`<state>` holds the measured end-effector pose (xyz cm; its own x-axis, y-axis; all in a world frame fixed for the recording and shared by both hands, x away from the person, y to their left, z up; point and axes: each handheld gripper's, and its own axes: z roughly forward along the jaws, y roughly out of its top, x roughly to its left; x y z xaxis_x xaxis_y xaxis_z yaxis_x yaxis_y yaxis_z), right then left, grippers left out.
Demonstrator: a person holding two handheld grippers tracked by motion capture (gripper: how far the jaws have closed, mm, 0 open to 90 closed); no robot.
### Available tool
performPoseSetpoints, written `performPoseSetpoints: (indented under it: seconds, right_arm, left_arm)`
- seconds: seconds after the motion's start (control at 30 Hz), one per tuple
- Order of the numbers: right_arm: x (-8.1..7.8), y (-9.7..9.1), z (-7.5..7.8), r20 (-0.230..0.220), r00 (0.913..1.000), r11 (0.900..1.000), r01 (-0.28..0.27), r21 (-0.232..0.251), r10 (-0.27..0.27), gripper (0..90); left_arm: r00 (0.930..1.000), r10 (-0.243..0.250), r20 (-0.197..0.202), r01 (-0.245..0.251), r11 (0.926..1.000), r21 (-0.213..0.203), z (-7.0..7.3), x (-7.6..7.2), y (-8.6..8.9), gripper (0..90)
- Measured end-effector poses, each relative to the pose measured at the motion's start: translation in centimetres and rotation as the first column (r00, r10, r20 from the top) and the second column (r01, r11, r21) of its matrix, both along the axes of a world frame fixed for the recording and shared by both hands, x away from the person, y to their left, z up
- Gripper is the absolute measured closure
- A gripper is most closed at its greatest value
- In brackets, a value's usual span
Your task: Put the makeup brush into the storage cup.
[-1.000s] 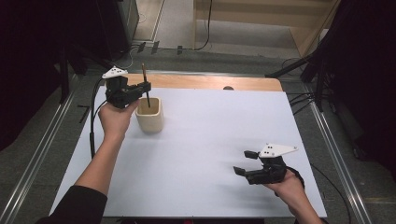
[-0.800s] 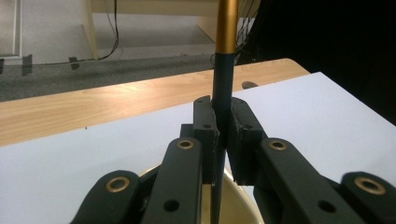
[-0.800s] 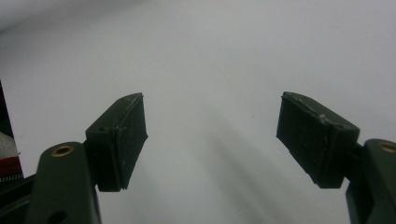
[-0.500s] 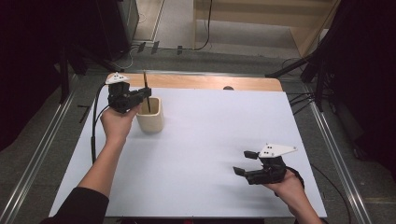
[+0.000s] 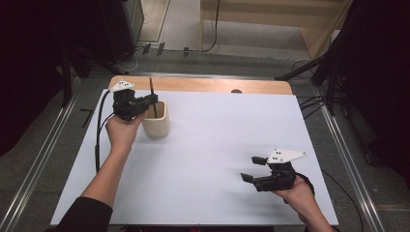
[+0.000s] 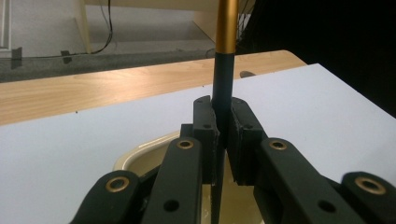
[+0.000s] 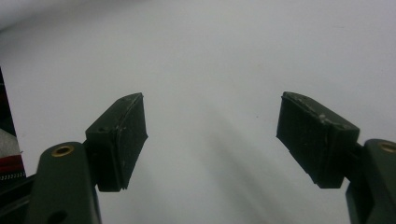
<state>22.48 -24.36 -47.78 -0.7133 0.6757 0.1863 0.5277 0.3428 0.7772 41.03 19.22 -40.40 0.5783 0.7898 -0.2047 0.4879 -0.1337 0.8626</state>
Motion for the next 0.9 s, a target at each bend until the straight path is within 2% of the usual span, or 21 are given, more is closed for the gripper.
performPoseSetpoints:
  seconds: [0.07,0.53,0.9]
  right_arm:
    - [0.0,0.0,0.0,0.002,1.0000,1.0000,-0.001,0.000,0.001,25.1]
    - [0.1,0.1,0.0,0.001,1.0000,1.0000,-0.003,0.000,0.003,25.1]
    - [0.0,0.2,0.0,-0.001,1.0000,1.0000,-0.008,-0.001,0.008,25.1]
  left_arm:
    - [1.0000,-0.002,0.005,0.002,1.0000,0.007,-0.1,-0.1,0.0,83.5]
    - [0.9997,0.001,-0.023,-0.001,0.9995,-0.031,-0.9,-0.1,0.4,83.3]
    - [0.9993,-0.005,-0.037,0.003,0.9993,-0.038,-1.2,0.0,0.5,83.0]
